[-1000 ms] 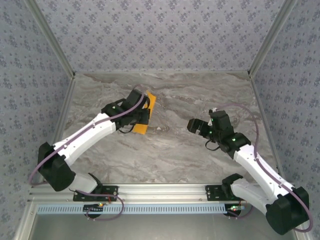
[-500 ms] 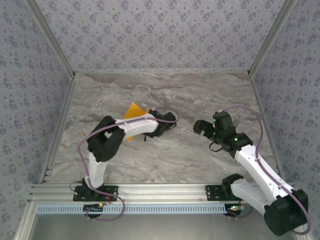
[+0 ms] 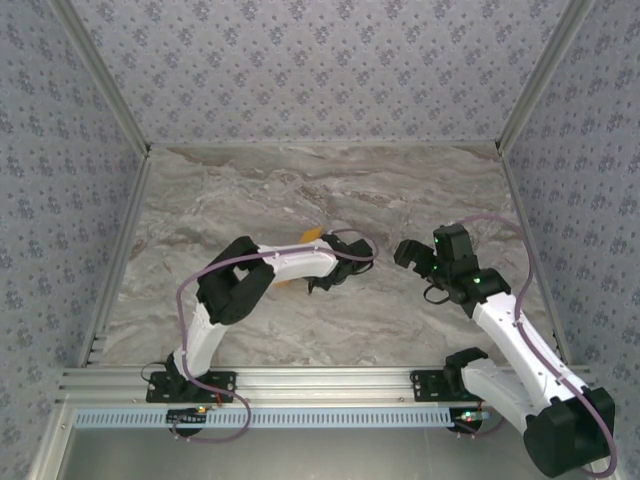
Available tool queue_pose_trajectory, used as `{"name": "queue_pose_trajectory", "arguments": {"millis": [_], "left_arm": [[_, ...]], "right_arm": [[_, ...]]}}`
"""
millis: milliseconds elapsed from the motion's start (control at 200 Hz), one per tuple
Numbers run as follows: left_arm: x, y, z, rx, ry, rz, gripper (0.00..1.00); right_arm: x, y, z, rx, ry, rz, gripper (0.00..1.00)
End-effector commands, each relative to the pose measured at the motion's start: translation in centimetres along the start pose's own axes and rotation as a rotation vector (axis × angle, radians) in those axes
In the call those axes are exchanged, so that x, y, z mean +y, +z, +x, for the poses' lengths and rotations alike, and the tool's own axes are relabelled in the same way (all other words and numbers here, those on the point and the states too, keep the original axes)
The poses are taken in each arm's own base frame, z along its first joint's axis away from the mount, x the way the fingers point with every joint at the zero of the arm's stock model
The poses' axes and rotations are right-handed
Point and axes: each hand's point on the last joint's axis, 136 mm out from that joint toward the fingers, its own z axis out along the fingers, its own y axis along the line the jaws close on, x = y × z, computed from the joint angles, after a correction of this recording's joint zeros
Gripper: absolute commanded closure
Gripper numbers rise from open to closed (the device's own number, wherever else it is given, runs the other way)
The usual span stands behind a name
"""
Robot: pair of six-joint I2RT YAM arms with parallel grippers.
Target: Fold a paper plane with a square sheet of paper (pick it up from the middle)
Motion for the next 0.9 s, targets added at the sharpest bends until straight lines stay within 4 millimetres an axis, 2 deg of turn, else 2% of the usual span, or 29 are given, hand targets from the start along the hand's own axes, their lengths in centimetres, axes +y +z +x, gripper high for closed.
{"name": "queue_pose_trajectory", "arguments": {"millis": [0,60,115,155,220,305,395,460,510,615,735,844,879,894], "left_arm": [[-2.3,-5.2,-2.4,-0.05,-0.107,0.328,0.59],[-3.3,-9.0,-3.5,-0.1,-0.158,0.544,0.45],[-3.2,-12.1,-4.7,-0.149,-0.213,0.697,0.35],[-2.5,-13.8,-5.1,-0.167,-0.249,0.776,0.31],[-0.8,-15.2,-5.5,-0.185,-0.309,0.85,0.28],[2.2,-15.3,-5.4,-0.183,-0.411,0.884,0.21],[5.5,-14.1,-4.6,-0.169,-0.518,0.868,0.14],[8.1,-12.3,-3.7,-0.156,-0.607,0.836,0.1],[10.0,-10.8,-2.8,-0.146,-0.671,0.794,0.07],[13.3,-7.7,-0.2,-0.102,-0.793,0.72,0.02],[15.6,-4.7,3.2,-0.036,-0.899,0.655,0.01],[16.8,-2.8,5.8,0.021,-0.972,0.631,0.01],[17.0,-2.4,6.5,0.034,-0.99,0.63,0.01],[17.1,-2.3,6.7,0.036,-0.999,0.63,0.01]], "right_arm": [[-0.6,0.0,0.4,0.016,0.038,0.009,0.0],[-0.6,0.0,0.4,0.015,0.044,0.005,0.0],[-0.4,0.0,0.2,0.012,0.05,-0.004,0.0],[-0.3,0.0,0.2,0.013,0.052,-0.01,0.0],[0.0,0.2,0.1,0.019,0.05,-0.026,0.0],[1.4,0.6,0.2,0.051,0.029,-0.08,0.03],[3.4,1.3,0.6,0.111,-0.001,-0.134,0.08],[5.3,2.1,1.1,0.147,-0.044,-0.166,0.12],[7.2,2.9,1.6,0.17,-0.082,-0.184,0.15],[11.6,5.0,4.0,0.24,-0.192,-0.204,0.24],[17.4,7.7,7.1,0.302,-0.284,-0.266,0.36],[21.9,10.5,10.6,0.374,-0.342,-0.308,0.47],[22.6,11.6,12.1,0.402,-0.356,-0.31,0.5],[24.0,11.7,11.8,0.393,-0.355,-0.332,0.5]]}}
